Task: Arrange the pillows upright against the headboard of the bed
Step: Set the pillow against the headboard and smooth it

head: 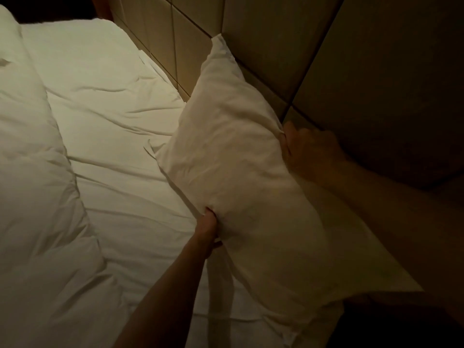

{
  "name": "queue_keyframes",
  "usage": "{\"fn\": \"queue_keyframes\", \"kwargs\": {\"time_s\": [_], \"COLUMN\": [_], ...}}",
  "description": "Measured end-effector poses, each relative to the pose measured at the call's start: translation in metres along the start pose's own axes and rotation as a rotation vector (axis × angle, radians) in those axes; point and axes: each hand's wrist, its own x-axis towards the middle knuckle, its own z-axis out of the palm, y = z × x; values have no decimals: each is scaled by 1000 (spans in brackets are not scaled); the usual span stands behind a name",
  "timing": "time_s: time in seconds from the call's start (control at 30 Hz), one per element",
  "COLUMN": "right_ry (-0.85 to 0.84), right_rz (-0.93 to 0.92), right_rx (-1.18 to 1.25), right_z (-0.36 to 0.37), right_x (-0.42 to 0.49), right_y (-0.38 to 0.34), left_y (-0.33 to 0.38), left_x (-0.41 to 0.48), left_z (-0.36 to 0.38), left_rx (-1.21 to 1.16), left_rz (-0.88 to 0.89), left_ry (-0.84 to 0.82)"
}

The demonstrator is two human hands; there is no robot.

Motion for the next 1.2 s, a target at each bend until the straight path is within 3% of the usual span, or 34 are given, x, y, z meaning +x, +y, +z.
{"fn": "queue_keyframes", "kwargs": {"time_s": [0.43,0.57,0.7,0.9,1.07,1.2], "right_ry": [31,30,-69,-150,13,71], "right_rz": [23,104,188,138,173,223], "right_rx": [9,59,26,-211,-153,-160], "right_z": [-28,-44,-46,-28,-11,-2], "right_x": [-27,-39,-67,-118,-137,-145], "right_y": [10,17,29,52,62,66], "left_y": [1,3,20,78,150,201], "left_x": [-25,-43,-64,-75,-69,-73], "left_z": [-25,-25,-16,14,50,76], "left_rx": [104,184,448,1098,1484,1736], "left_rz": [144,237,562,1055,1232,1483], "left_ry": [12,41,168,288,450,429]}}
